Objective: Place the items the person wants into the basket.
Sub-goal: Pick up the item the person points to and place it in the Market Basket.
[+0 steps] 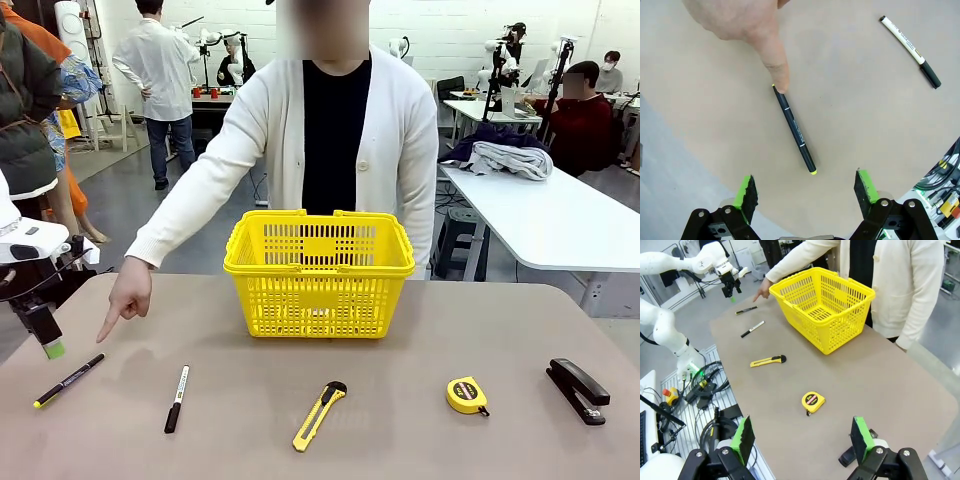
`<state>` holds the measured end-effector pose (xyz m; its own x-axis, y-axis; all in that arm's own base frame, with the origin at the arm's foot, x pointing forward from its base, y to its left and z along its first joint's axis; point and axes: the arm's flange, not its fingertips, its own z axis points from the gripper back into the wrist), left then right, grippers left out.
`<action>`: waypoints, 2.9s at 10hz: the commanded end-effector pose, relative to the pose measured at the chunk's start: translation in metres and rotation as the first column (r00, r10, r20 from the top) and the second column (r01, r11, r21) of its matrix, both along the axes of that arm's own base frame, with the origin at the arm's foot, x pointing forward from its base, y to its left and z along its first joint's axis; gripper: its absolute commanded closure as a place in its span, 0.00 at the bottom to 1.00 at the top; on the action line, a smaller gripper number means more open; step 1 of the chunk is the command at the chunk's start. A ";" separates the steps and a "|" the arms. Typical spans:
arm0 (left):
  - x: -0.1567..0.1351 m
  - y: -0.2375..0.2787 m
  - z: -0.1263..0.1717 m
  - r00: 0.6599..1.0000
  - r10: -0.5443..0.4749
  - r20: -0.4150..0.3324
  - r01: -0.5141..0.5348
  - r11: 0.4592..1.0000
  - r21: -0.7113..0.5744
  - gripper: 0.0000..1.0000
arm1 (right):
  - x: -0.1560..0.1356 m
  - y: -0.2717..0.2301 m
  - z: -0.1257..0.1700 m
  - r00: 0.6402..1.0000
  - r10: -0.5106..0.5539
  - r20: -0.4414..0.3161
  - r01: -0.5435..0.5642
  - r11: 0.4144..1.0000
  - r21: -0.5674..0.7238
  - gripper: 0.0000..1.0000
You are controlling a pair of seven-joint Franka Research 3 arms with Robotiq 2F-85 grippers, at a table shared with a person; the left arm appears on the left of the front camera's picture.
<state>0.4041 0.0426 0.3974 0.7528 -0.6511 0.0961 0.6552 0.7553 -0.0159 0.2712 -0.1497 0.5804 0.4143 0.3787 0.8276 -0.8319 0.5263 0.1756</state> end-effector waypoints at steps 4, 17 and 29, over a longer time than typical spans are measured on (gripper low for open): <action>-0.008 -0.022 -0.050 0.998 0.058 -0.031 -0.054 0.993 0.108 0.00 | 0.002 -0.001 0.000 1.000 0.015 0.018 -0.015 1.000 0.020 0.00; 0.011 -0.030 -0.099 0.986 0.155 0.052 -0.160 0.981 0.110 0.57 | 0.002 -0.001 0.000 1.000 0.015 0.018 -0.015 1.000 0.020 0.00; 0.011 -0.030 -0.087 0.991 0.134 0.023 -0.136 0.983 0.123 1.00 | 0.002 -0.001 0.000 1.000 0.015 0.018 -0.015 1.000 0.020 0.00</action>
<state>0.4237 0.0122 0.3096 0.8420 -0.5359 0.0621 0.5308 0.8435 0.0816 0.2711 -0.1498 0.5803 0.4149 0.3786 0.8273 -0.8318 0.5263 0.1764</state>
